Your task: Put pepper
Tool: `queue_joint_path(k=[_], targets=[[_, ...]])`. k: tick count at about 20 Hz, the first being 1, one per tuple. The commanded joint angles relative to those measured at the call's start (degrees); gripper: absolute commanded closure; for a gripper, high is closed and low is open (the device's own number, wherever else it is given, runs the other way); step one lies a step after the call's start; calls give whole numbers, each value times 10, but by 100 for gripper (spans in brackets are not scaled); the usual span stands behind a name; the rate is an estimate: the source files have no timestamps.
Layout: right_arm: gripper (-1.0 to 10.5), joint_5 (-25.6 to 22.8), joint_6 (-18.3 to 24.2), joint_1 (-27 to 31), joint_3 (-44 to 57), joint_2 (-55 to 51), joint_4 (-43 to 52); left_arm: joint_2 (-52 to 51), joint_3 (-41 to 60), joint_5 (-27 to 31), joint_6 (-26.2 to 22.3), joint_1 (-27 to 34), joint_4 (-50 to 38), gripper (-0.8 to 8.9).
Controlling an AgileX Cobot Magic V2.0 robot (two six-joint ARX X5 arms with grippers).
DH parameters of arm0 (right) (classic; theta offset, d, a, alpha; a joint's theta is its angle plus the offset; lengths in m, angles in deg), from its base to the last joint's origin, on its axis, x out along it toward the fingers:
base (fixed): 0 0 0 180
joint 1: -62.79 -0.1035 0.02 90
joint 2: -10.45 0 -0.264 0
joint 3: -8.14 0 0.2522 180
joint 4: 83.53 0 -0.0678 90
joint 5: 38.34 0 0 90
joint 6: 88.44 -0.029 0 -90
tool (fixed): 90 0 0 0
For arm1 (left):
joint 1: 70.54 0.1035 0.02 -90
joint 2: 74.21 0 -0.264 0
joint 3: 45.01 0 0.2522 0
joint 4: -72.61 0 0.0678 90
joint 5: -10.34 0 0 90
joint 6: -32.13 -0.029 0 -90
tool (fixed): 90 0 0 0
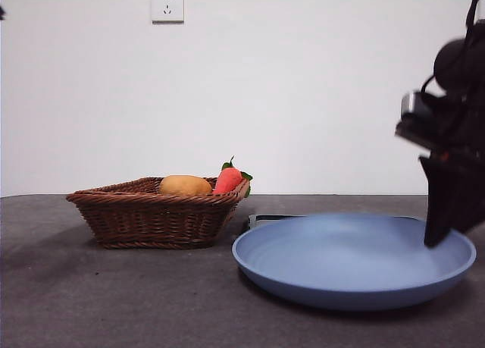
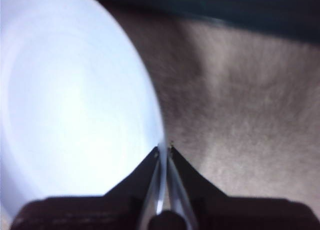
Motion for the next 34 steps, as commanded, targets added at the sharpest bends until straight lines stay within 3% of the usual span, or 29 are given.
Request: queue_joint_path(k=[1,10,18,26,34], targets=[[941,-3,-6,2,-9,-46,-1,40,-34,29,32,-21,-28,477],[941,-5,-14,55,-28,-250,-44,347,-212,199,85,-137,-70,478],[941,-3,-18,62,-28,-306,-48,599,-381,280,114,-180,-39,478],[941,-3,-18,62,-28,-306,-48,708,-402,289,146,-186,-45,478],[941,-3,-16,62,-28,-306,-48,737,-402,295,151,-190,-63,519]])
